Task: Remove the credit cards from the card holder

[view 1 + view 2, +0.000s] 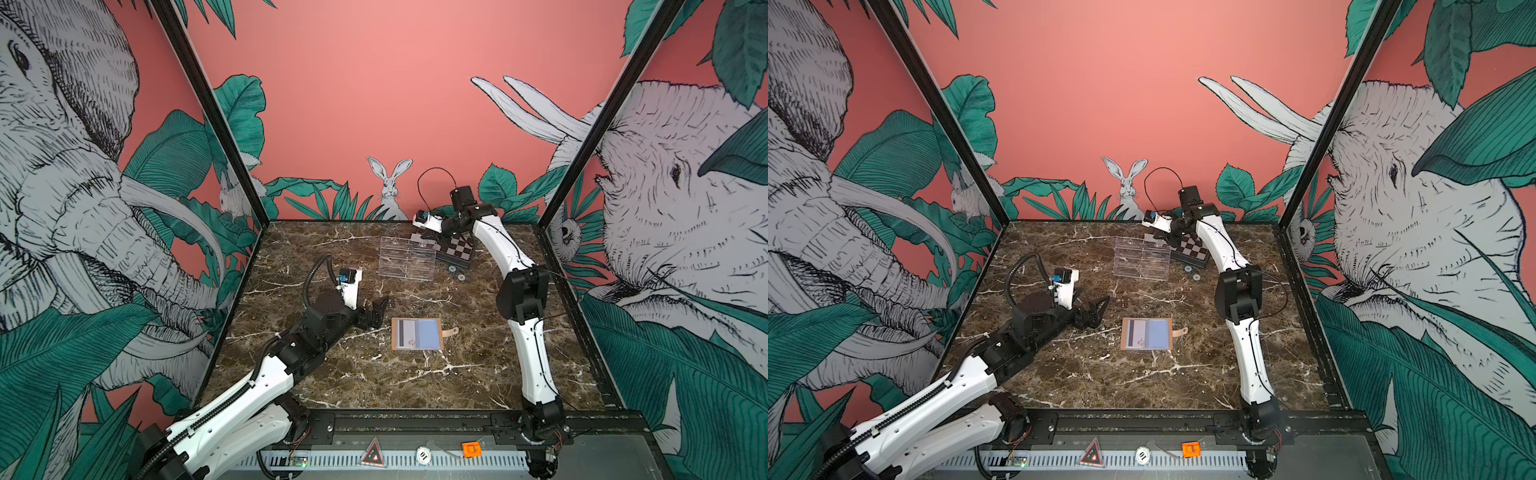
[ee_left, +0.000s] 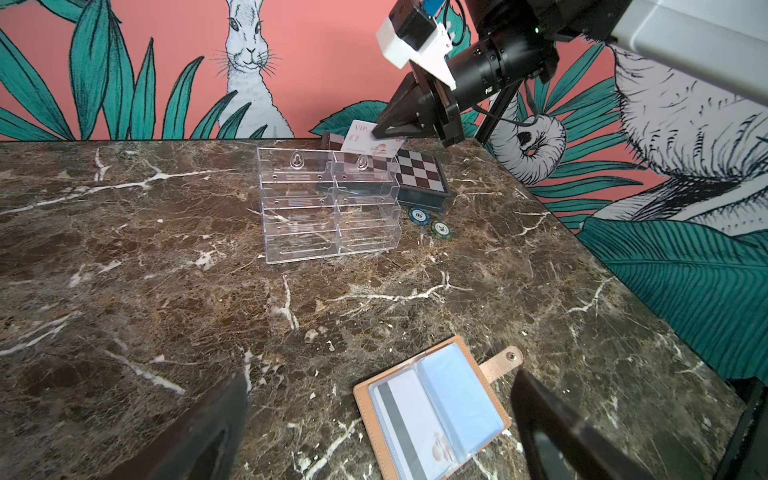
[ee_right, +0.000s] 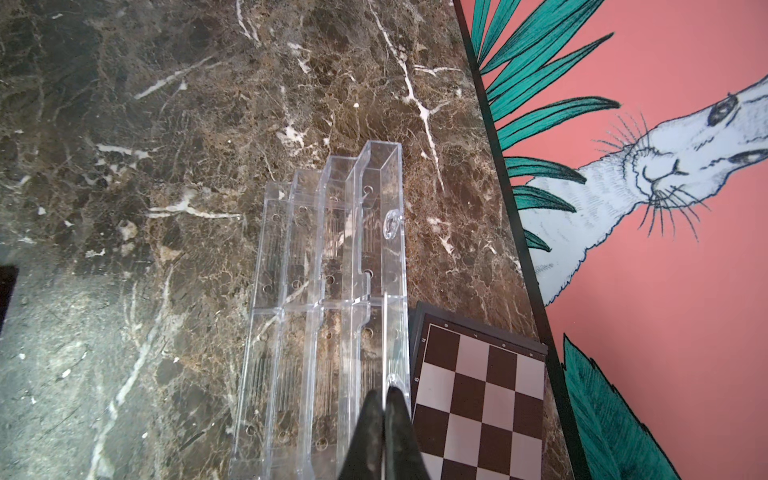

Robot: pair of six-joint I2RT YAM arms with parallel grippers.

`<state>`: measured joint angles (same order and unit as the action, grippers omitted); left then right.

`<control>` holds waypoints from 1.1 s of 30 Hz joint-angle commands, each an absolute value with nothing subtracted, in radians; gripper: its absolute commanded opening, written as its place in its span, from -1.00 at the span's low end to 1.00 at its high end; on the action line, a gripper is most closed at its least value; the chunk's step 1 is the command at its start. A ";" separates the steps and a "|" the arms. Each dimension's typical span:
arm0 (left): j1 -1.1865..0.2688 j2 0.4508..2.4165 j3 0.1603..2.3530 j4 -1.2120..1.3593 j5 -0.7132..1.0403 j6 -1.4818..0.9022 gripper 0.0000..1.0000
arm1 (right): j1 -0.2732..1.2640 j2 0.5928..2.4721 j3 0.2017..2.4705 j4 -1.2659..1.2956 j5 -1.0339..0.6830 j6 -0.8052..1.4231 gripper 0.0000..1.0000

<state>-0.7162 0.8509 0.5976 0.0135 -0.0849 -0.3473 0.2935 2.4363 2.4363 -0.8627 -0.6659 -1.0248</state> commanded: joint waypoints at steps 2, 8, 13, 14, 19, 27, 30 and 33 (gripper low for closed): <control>-0.712 0.832 0.593 0.017 -0.099 -0.352 0.98 | 0.292 2.459 2.479 -0.840 -0.675 -1.024 -1.00; -0.712 0.823 0.589 0.009 -0.110 -0.351 0.98 | 0.297 2.472 2.488 -0.860 -0.685 -1.036 -1.00; -0.712 0.821 0.589 -0.008 -0.131 -0.354 0.98 | 0.302 2.480 2.489 -0.874 -0.667 -1.060 -1.00; -0.712 0.819 0.589 -0.013 -0.139 -0.356 0.98 | 0.303 2.481 2.490 -0.876 -0.671 -1.061 -1.00; -0.712 0.815 0.584 -0.007 -0.147 -0.354 0.98 | 0.304 2.481 2.484 -0.895 -0.666 -1.070 -1.00; -0.712 0.821 0.581 -0.008 -0.153 -0.360 0.98 | 0.304 2.472 2.456 -0.914 -0.645 -1.098 -1.00; -0.712 0.818 0.583 -0.009 -0.153 -0.360 0.98 | 0.305 2.470 2.448 -0.915 -0.641 -1.102 -1.00; -0.712 0.818 0.580 -0.013 -0.153 -0.360 0.98 | 0.305 2.470 2.447 -0.912 -0.638 -1.102 -1.00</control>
